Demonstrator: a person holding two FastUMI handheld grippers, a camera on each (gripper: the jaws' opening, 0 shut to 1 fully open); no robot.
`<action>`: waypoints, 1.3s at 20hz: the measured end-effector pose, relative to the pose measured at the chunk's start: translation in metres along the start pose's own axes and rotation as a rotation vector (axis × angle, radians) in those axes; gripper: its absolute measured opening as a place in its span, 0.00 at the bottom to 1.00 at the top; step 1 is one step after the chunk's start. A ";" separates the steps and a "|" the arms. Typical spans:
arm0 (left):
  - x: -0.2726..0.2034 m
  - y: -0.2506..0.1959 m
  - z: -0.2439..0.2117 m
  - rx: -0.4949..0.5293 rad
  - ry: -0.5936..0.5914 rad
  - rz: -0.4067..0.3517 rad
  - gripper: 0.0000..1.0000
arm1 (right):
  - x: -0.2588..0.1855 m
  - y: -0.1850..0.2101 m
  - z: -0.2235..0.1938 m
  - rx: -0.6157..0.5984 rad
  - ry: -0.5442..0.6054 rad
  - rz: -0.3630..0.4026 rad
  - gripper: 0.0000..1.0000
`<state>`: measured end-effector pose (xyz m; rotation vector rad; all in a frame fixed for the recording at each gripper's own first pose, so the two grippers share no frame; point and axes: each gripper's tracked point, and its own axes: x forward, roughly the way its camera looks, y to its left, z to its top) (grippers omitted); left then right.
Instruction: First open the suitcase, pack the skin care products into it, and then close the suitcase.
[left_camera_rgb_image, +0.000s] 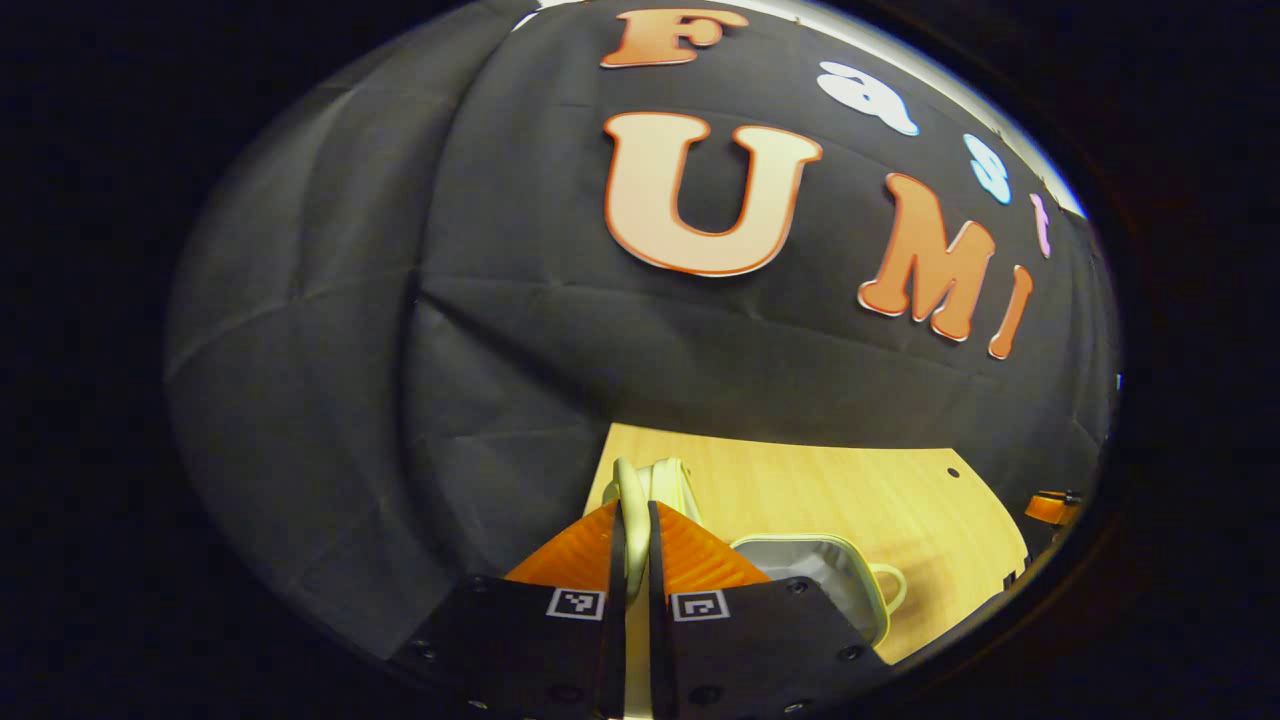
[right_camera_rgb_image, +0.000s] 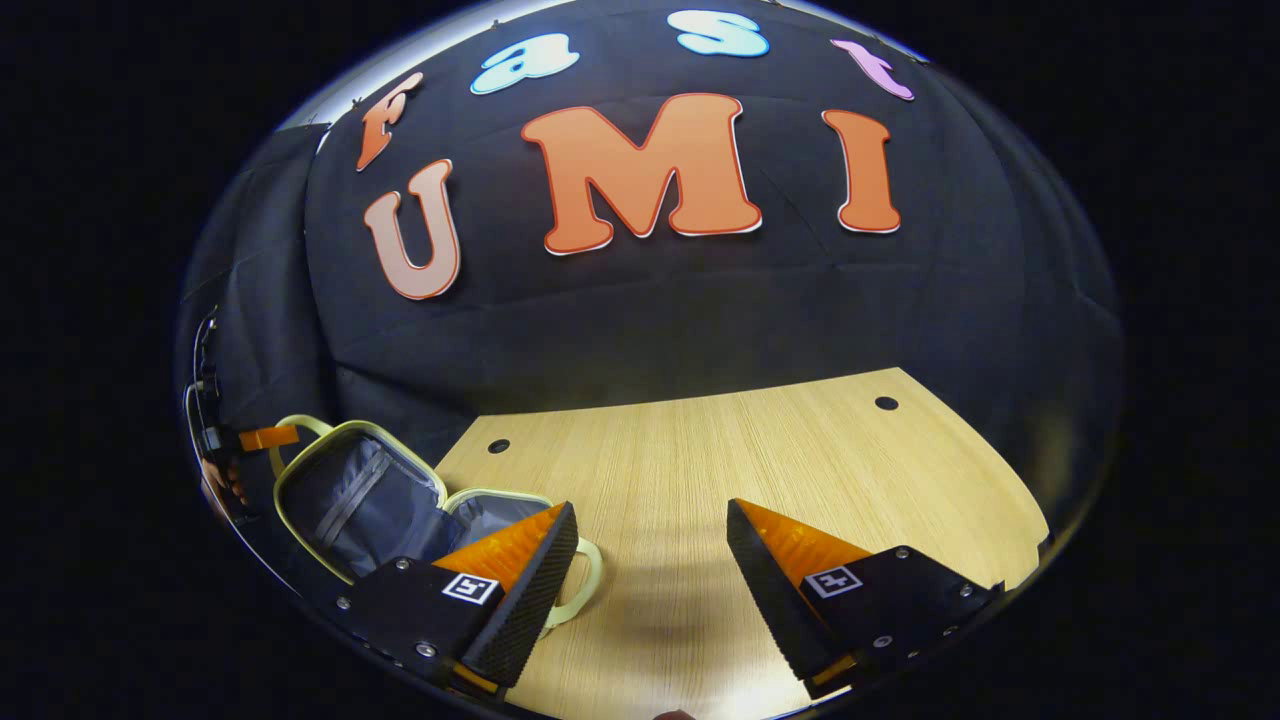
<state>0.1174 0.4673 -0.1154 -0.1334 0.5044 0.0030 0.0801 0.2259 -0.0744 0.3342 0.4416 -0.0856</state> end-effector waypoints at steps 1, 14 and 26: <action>-0.003 -0.014 0.004 0.014 -0.007 -0.013 0.10 | -0.002 -0.002 0.000 -0.003 -0.005 0.009 0.95; -0.020 -0.217 -0.008 0.042 -0.012 -0.215 0.10 | -0.004 -0.050 0.005 -0.015 -0.030 0.062 0.95; 0.025 -0.362 -0.144 0.115 0.221 -0.343 0.11 | -0.003 -0.101 -0.006 -0.034 0.002 0.078 0.95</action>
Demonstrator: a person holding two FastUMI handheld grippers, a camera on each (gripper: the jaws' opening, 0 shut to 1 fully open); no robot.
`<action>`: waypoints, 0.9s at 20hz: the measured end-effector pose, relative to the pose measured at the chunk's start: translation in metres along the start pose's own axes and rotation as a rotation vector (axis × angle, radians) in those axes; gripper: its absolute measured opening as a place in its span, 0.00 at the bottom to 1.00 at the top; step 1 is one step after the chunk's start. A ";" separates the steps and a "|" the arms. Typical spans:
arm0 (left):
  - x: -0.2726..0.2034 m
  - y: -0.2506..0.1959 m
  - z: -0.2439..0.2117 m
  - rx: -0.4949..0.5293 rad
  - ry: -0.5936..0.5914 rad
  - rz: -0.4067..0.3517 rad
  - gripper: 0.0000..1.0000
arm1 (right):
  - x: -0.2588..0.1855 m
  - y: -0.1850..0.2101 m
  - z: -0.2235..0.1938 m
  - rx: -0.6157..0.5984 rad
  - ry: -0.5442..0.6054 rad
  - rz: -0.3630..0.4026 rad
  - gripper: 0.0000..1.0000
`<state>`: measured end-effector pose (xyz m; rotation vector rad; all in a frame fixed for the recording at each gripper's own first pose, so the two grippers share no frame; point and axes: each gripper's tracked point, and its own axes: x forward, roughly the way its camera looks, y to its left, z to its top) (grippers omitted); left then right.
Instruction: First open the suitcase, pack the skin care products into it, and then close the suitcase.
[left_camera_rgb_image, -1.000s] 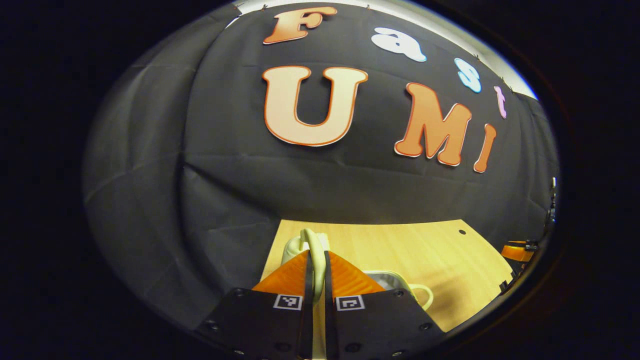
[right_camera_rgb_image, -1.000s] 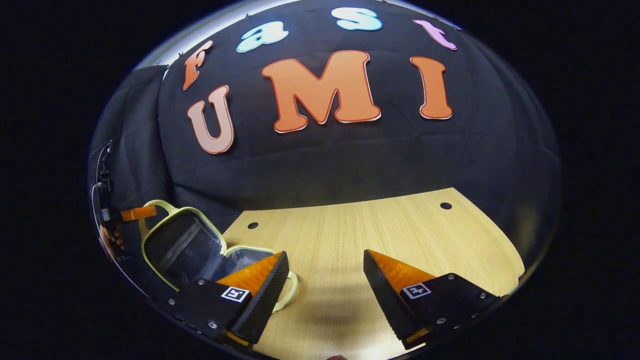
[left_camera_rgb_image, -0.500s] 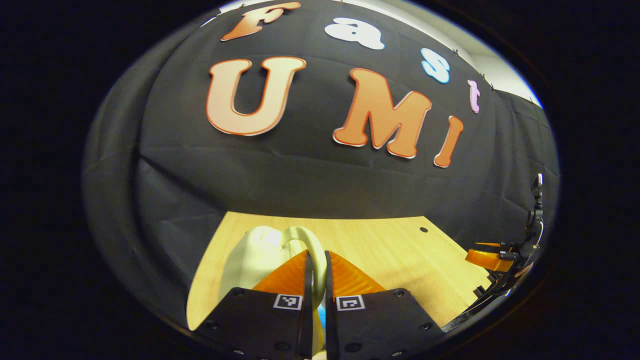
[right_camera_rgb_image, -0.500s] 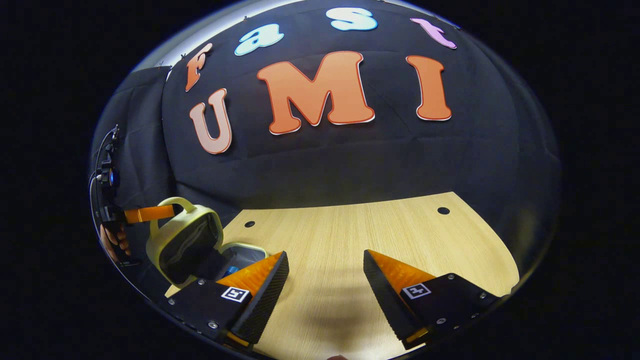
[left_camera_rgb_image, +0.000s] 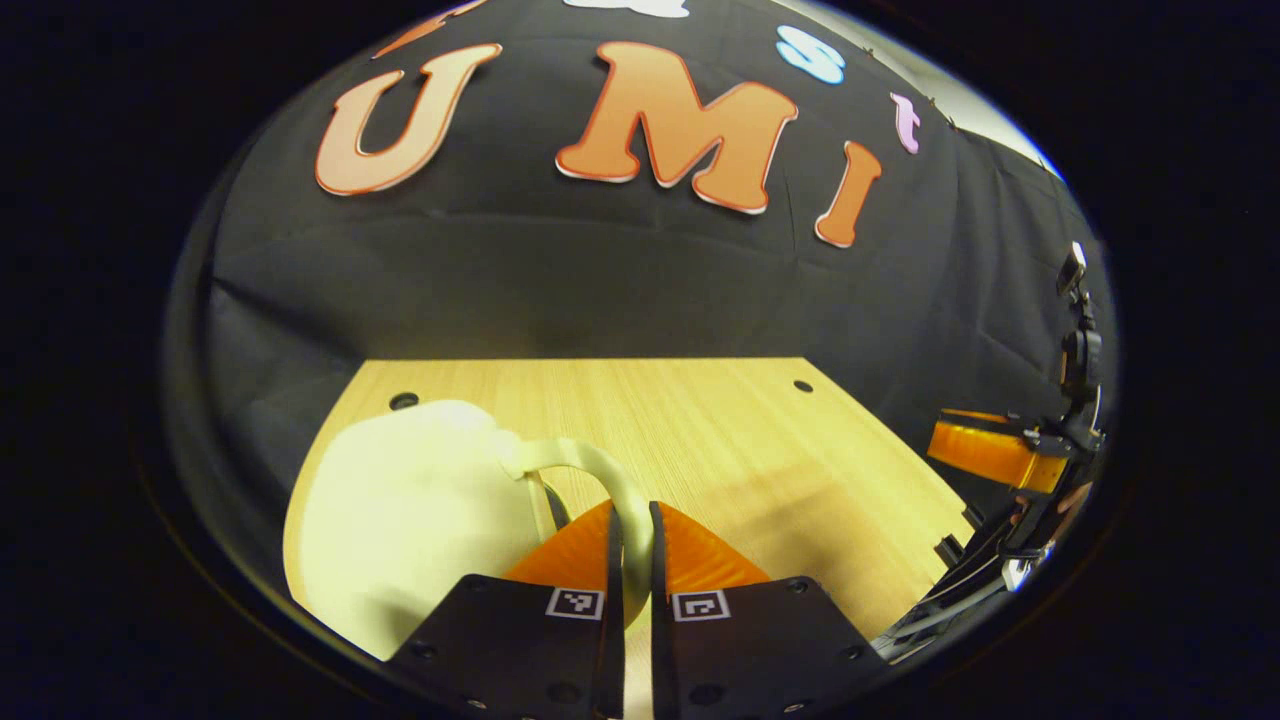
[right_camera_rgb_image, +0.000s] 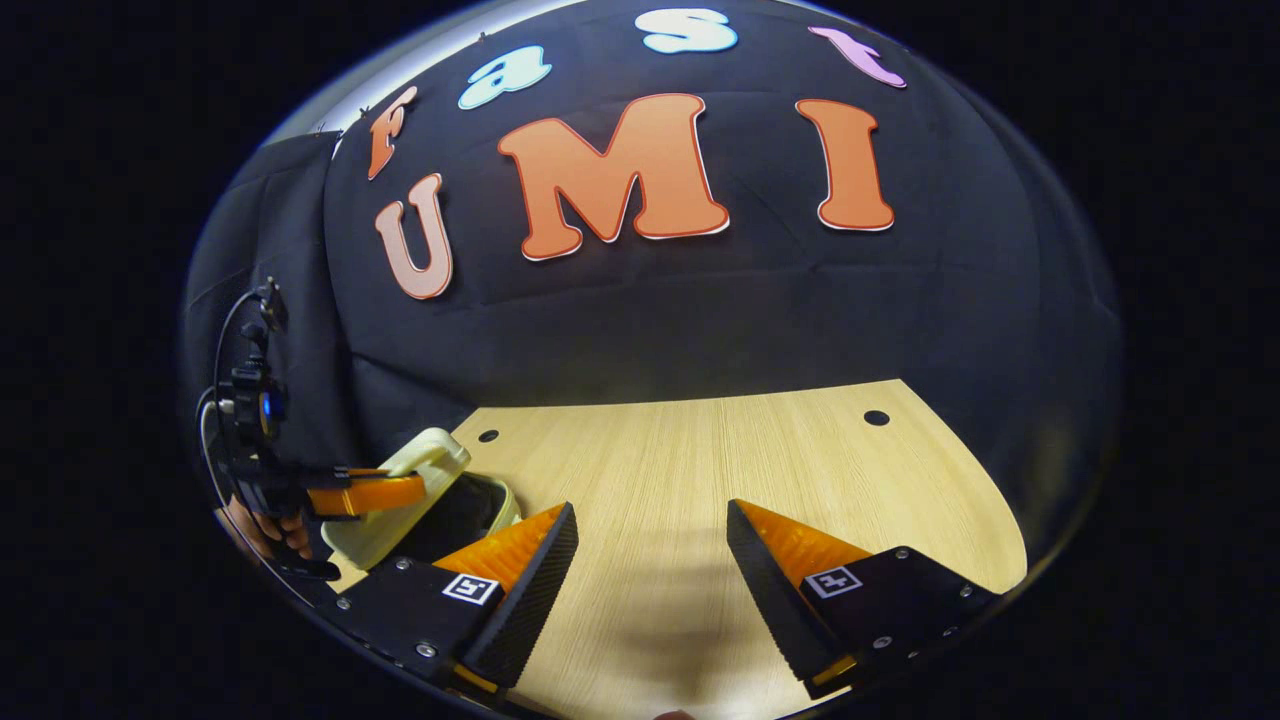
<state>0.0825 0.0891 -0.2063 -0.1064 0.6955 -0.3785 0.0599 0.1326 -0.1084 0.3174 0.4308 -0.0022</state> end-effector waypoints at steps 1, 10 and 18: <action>0.008 -0.003 -0.010 0.013 0.022 0.008 0.11 | -0.001 -0.001 -0.002 -0.001 0.005 0.003 0.95; 0.036 -0.034 -0.054 0.132 0.168 0.038 0.35 | -0.004 -0.008 -0.018 -0.006 0.023 0.008 0.95; 0.012 -0.097 0.048 0.235 -0.126 -0.013 0.83 | -0.010 -0.010 0.025 -0.026 -0.108 -0.046 0.95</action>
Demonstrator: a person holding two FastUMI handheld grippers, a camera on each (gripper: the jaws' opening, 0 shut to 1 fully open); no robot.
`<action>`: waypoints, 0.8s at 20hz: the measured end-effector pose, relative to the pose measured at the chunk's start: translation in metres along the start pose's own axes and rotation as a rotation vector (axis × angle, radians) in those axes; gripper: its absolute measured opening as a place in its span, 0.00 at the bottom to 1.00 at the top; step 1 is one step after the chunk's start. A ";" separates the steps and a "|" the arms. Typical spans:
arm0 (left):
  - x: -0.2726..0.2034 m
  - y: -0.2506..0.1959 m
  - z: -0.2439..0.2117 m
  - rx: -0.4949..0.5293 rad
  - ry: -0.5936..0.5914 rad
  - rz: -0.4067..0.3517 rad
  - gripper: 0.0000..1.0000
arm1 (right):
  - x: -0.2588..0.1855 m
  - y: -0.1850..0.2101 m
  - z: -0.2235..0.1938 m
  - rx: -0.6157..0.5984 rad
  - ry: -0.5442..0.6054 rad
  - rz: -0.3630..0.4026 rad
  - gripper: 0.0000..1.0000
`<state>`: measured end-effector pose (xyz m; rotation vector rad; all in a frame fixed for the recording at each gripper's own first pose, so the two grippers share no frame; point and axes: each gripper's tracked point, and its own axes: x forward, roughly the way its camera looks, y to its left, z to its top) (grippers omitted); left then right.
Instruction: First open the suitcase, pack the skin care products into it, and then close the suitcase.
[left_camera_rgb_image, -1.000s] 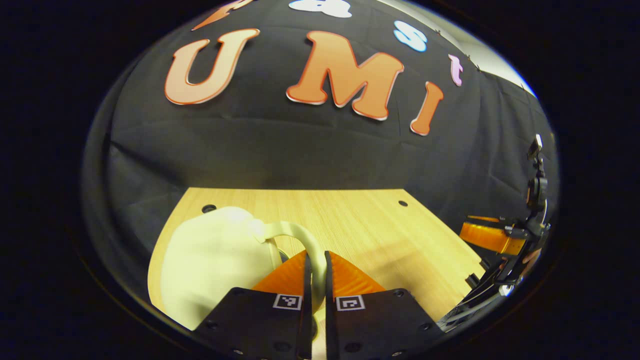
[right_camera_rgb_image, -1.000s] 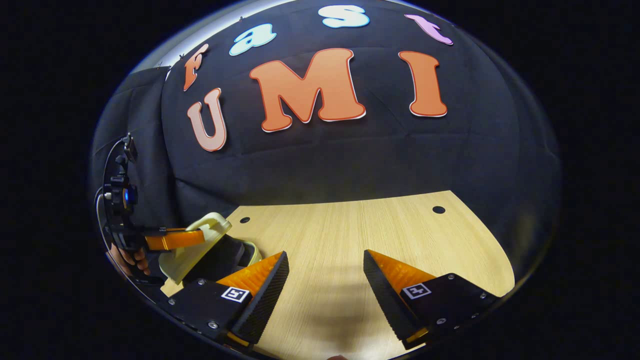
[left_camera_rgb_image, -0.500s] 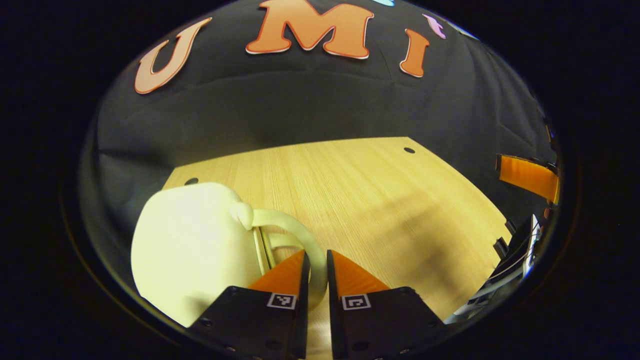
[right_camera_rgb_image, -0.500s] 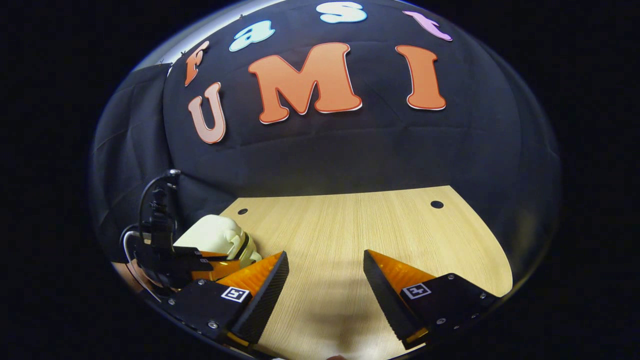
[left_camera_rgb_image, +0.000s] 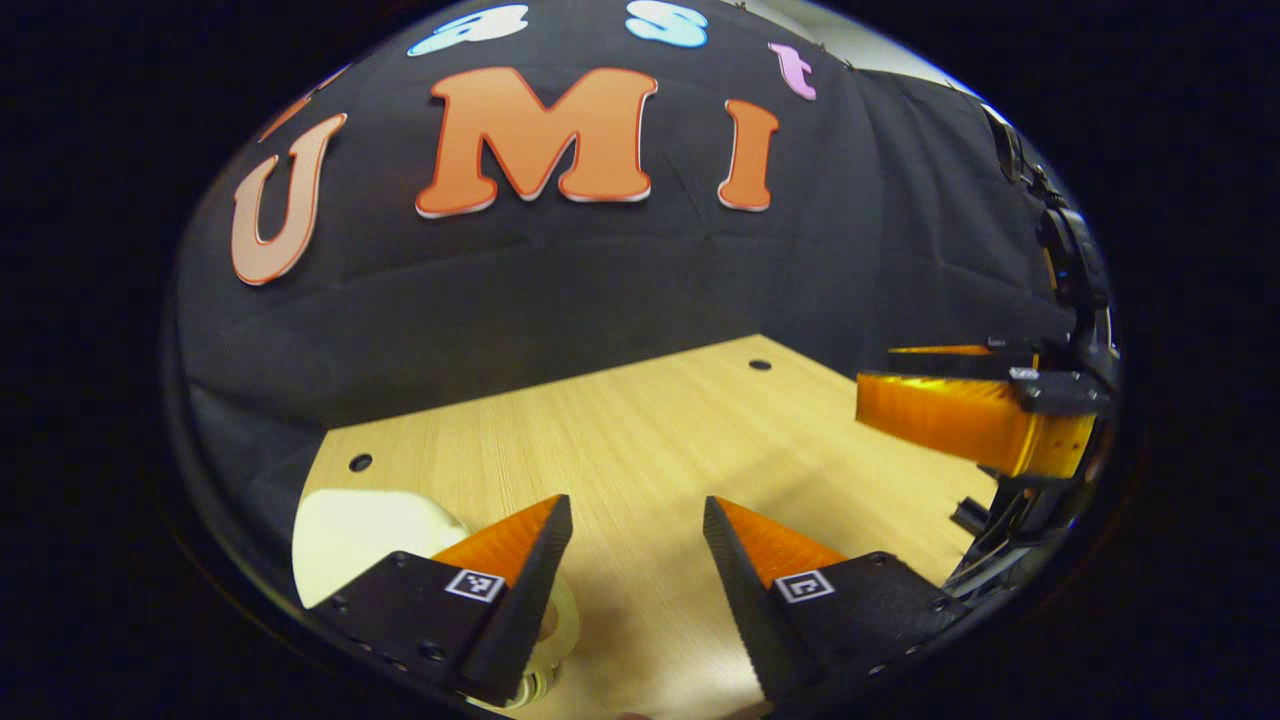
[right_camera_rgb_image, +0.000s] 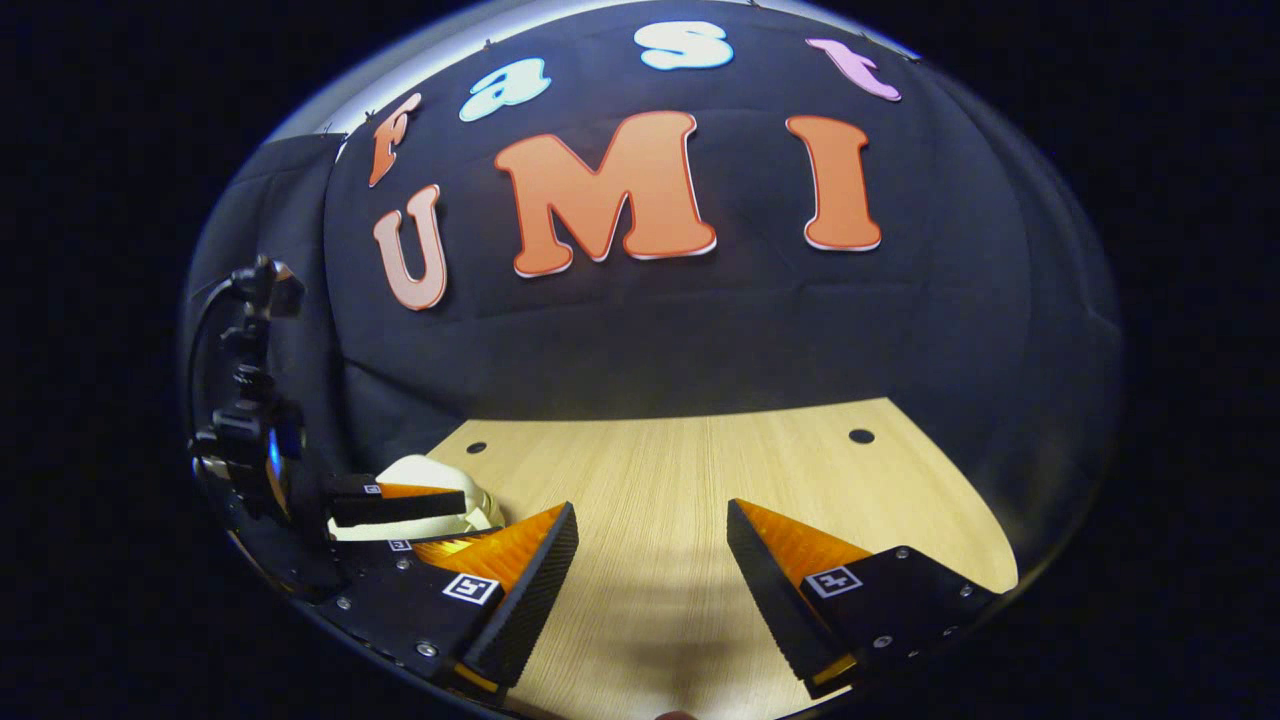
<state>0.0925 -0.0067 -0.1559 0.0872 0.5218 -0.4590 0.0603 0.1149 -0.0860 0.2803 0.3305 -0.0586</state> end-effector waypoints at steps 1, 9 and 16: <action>-0.003 -0.001 0.019 0.003 -0.043 0.013 0.88 | 0.000 -0.002 0.010 -0.011 -0.034 -0.018 0.95; -0.043 0.010 0.079 -0.011 -0.352 0.193 0.96 | -0.006 0.013 0.079 -0.072 -0.260 -0.060 0.95; -0.062 -0.001 0.090 -0.035 -0.441 0.147 0.96 | -0.007 0.036 0.108 -0.150 -0.368 -0.064 0.95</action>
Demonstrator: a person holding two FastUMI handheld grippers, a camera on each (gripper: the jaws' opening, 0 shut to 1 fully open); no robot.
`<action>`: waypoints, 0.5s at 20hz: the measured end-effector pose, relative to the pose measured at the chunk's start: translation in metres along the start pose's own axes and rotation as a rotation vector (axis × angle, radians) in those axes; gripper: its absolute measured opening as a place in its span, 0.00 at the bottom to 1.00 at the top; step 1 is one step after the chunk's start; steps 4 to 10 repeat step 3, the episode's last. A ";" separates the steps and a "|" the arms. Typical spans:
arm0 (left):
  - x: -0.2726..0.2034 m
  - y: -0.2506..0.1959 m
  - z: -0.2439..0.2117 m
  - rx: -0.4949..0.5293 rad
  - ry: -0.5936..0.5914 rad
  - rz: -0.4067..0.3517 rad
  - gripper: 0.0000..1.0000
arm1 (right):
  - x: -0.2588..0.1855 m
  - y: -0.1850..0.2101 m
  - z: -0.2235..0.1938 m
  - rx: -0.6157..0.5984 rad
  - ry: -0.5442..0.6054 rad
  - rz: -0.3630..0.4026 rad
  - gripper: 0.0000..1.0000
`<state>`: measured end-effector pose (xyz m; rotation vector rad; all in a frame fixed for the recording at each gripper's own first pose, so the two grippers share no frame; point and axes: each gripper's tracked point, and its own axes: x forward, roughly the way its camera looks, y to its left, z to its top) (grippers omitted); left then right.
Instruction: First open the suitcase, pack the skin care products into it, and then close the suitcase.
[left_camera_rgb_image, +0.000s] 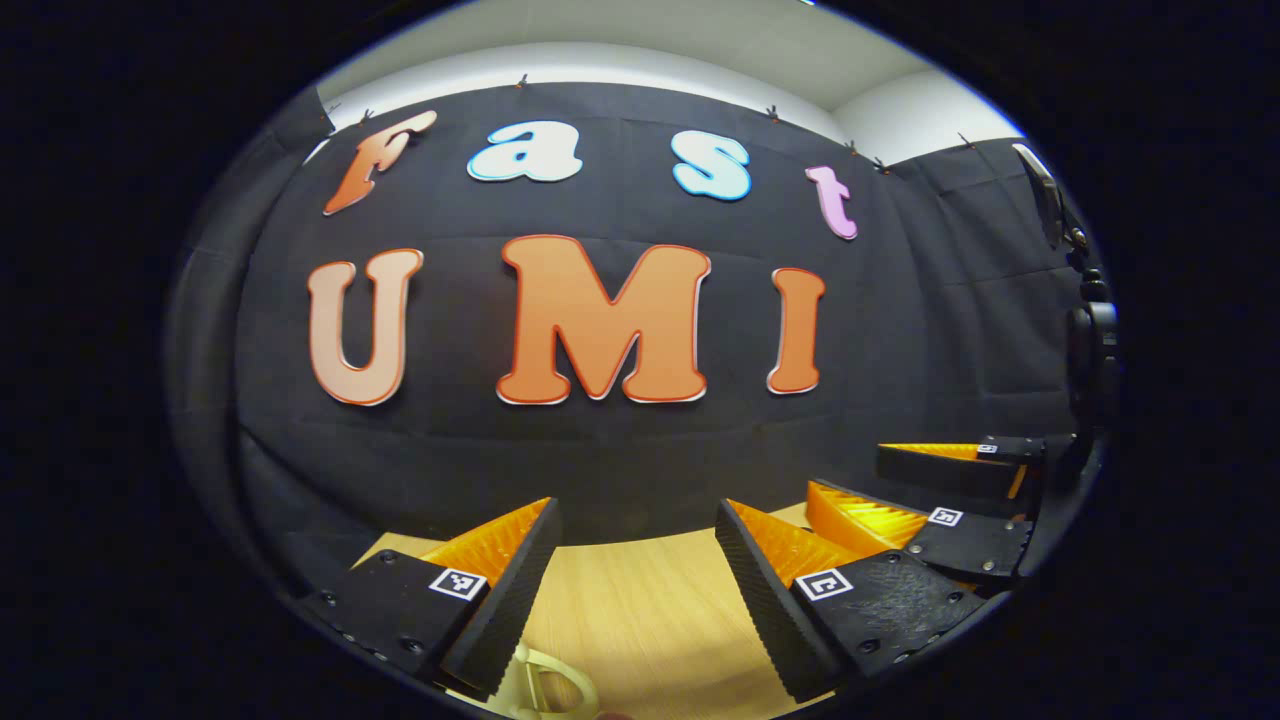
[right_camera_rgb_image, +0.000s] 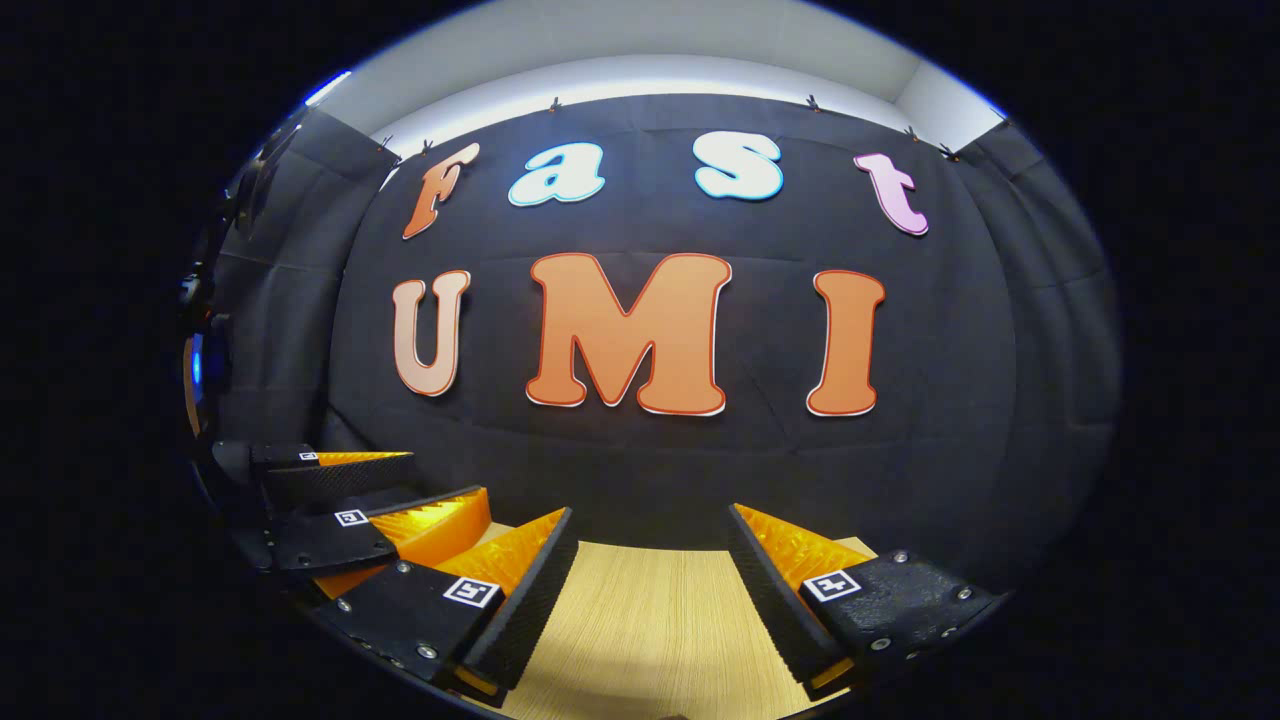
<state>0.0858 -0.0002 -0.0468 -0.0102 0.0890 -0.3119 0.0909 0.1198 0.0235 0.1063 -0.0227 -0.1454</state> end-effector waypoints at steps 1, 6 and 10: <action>-0.001 0.000 0.001 0.003 -0.008 -0.006 0.96 | 0.001 0.002 0.001 -0.002 -0.001 -0.005 0.95; 0.000 0.001 0.005 0.023 -0.026 -0.021 0.95 | 0.007 0.005 0.003 0.000 -0.015 -0.024 0.95; 0.000 0.001 0.005 0.023 -0.026 -0.021 0.95 | 0.007 0.005 0.003 0.000 -0.015 -0.024 0.95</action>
